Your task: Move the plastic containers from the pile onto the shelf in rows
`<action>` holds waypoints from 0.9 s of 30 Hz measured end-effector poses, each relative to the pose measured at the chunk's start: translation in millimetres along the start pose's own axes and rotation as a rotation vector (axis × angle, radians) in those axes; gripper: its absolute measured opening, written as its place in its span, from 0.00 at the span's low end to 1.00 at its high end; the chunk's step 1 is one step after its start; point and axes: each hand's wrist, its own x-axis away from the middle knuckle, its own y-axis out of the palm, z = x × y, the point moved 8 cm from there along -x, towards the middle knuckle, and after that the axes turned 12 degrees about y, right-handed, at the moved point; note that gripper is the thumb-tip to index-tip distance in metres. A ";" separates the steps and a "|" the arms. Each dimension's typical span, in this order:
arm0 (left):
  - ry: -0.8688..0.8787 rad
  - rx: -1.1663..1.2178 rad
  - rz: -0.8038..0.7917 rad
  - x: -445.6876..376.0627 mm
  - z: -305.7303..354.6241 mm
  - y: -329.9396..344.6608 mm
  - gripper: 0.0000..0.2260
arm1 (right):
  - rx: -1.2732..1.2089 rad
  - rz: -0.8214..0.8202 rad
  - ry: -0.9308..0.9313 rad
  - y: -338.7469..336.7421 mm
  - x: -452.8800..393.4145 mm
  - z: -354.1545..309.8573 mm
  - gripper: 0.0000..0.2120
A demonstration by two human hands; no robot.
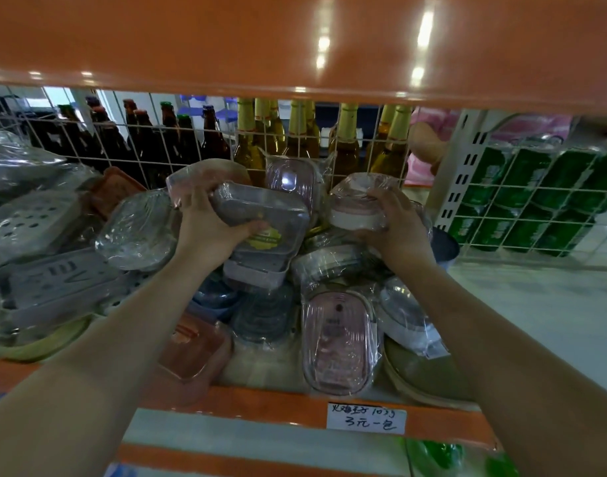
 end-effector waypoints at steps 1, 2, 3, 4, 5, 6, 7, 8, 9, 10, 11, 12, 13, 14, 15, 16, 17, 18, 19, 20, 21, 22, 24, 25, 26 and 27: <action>0.005 0.031 -0.005 0.5 3.0 0.5 0.35 | -0.021 0.002 0.002 -1.3 3.2 -1.1 0.31; 0.002 0.061 -0.009 1.3 5.1 1.3 0.34 | -0.046 0.002 0.004 -2.0 6.3 -2.3 0.31; -0.008 0.082 -0.013 2.7 6.9 2.4 0.33 | -0.069 -0.001 0.009 -2.5 9.9 -3.6 0.31; -0.013 0.096 -0.012 4.0 8.2 3.2 0.33 | -0.087 -0.003 0.017 -2.4 13.2 -4.5 0.32; -0.011 0.105 -0.009 5.1 9.9 3.5 0.33 | -0.093 0.001 0.018 -2.6 17.2 -6.1 0.31; -0.004 0.113 -0.005 6.5 11.7 3.2 0.34 | -0.094 0.012 0.009 -2.8 21.4 -7.5 0.31; 0.006 0.121 0.000 8.1 13.8 2.1 0.34 | -0.098 0.026 -0.005 -3.7 26.0 -9.0 0.30; 0.013 0.130 0.005 9.8 14.7 0.5 0.34 | -0.106 0.041 -0.018 -5.1 30.5 -9.9 0.30; 0.018 0.138 0.007 11.7 16.0 -1.2 0.34 | -0.111 0.055 -0.028 -6.8 35.5 -10.0 0.30; 0.022 0.148 0.007 13.6 16.5 -3.0 0.34 | -0.111 0.070 -0.036 -8.9 40.3 -9.6 0.30; 0.030 0.156 0.005 15.8 16.8 -4.6 0.35 | -0.108 0.084 -0.043 -10.7 45.5 -9.6 0.30; 0.040 0.163 0.004 18.0 18.1 -6.3 0.34 | -0.106 0.097 -0.047 -12.5 50.3 -9.1 0.30; 0.051 0.168 0.002 20.7 20.1 -7.9 0.34 | -0.107 0.111 -0.047 -14.2 55.3 -8.8 0.30; 0.059 0.174 0.003 23.6 22.2 -9.7 0.33 | -0.115 0.126 -0.041 -16.2 60.2 -8.3 0.30; 0.063 0.184 0.006 26.5 24.0 -11.1 0.32 | -0.128 0.136 -0.028 -18.0 65.2 -7.5 0.30; 0.065 0.198 0.011 29.9 26.2 -12.7 0.32 | -0.147 0.142 -0.014 -19.9 70.0 -6.6 0.30; 0.068 0.211 0.014 33.2 28.5 -13.9 0.32 | -0.163 0.147 -0.002 -21.6 75.0 -5.8 0.30; 0.074 0.219 0.015 36.6 31.2 -15.2 0.32 | -0.173 0.155 0.007 -23.2 79.9 -4.5 0.30; 0.079 0.222 0.020 39.6 33.1 -16.3 0.33 | -0.177 0.165 0.015 -25.4 85.7 -3.3 0.29; 0.085 0.227 0.029 42.3 35.4 -17.3 0.34 | -0.183 0.178 0.018 -27.7 91.6 -2.3 0.29; 0.093 0.234 0.042 45.2 37.6 -18.7 0.35 | -0.193 0.194 0.015 -30.1 97.8 -1.8 0.28; 0.098 0.238 0.054 48.6 40.7 -20.1 0.36 | -0.207 0.211 0.012 -32.2 104.1 -1.0 0.28; 0.090 0.238 0.068 56.1 44.7 -21.2 0.35 | -0.224 0.235 0.021 -34.9 116.8 1.1 0.28; 0.088 0.237 0.070 59.6 45.4 -20.9 0.33 | -0.223 0.237 0.028 -35.4 122.0 2.5 0.29; 0.088 0.234 0.068 62.6 45.7 -20.3 0.32 | -0.222 0.235 0.036 -35.3 125.6 4.1 0.29; 0.088 0.237 0.065 66.3 46.0 -19.7 0.31 | -0.226 0.237 0.040 -36.5 131.6 5.8 0.28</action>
